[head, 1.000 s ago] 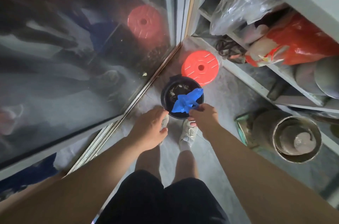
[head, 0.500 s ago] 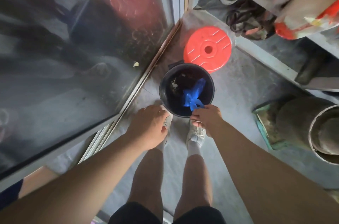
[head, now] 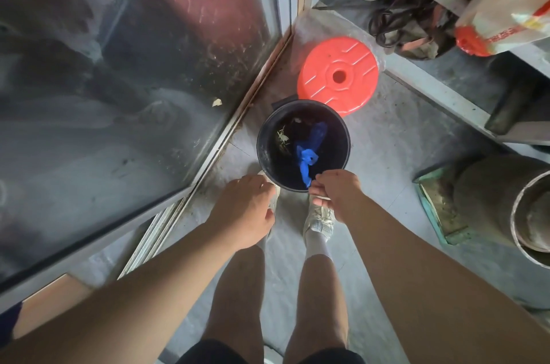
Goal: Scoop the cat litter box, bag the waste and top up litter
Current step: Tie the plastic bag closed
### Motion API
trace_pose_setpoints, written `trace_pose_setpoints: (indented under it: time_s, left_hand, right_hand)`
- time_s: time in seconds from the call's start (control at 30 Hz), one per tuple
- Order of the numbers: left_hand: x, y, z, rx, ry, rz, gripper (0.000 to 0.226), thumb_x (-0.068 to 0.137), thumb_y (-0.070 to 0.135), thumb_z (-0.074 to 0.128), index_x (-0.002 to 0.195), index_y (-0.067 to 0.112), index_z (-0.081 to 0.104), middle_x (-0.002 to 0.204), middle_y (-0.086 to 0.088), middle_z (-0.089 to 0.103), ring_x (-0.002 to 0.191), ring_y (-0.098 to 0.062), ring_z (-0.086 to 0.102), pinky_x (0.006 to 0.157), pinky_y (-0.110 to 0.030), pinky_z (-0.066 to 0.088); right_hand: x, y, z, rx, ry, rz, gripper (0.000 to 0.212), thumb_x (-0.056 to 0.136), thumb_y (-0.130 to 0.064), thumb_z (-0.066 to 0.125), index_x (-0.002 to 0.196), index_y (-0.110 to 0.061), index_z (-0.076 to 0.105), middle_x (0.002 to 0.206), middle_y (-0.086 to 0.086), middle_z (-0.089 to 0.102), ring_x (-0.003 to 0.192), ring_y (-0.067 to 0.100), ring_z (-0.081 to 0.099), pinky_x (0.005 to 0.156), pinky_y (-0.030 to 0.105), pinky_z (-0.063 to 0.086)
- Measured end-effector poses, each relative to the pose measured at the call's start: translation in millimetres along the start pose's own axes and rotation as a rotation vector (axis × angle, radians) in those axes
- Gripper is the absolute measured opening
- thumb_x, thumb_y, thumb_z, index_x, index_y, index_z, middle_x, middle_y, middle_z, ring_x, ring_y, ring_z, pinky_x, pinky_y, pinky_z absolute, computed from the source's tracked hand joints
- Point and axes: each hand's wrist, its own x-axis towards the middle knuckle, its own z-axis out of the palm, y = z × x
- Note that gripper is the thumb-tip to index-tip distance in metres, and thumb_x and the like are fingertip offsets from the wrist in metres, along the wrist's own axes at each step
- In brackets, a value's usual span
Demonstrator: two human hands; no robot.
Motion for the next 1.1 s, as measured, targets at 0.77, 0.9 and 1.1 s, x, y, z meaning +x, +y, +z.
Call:
trace_pose_setpoints:
  time_s: [0.77, 0.9, 1.1]
  left_hand:
    - [-134, 112, -175, 0.079, 0.033, 0.247, 0.037, 0.089, 0.033, 0.060, 0.123, 0.019, 0.061, 0.126, 0.004, 0.061, 0.118, -0.020, 0.058, 0.101, -0.039, 0.048]
    - [-146, 154, -203, 0.051, 0.105, 0.403, 0.044, 0.078, 0.036, 0.048, 0.110, 0.013, 0.067, 0.110, -0.003, 0.065, 0.104, -0.027, 0.064, 0.086, -0.044, 0.053]
    - [-159, 210, -235, 0.162, 0.112, 0.686, 0.050, 0.078, 0.036, 0.059, 0.122, 0.013, 0.065, 0.127, -0.007, 0.065, 0.116, -0.029, 0.062, 0.098, -0.042, 0.051]
  right_hand:
    - [-308, 16, -89, -1.043, 0.206, -0.586, 0.019, 0.096, -0.020, 0.048, 0.110, -0.025, 0.059, 0.118, -0.001, 0.057, 0.108, 0.022, 0.056, 0.075, 0.028, 0.042]
    - [-370, 30, -116, -0.989, 0.328, -0.614, 0.029, 0.094, -0.019, 0.048, 0.121, -0.014, 0.056, 0.129, 0.005, 0.055, 0.124, 0.027, 0.049, 0.095, 0.036, 0.046]
    - [-433, 78, -142, -0.785, 0.624, -0.535, 0.041, 0.095, -0.025, 0.051, 0.134, -0.013, 0.052, 0.136, 0.007, 0.053, 0.129, 0.028, 0.045, 0.105, 0.039, 0.043]
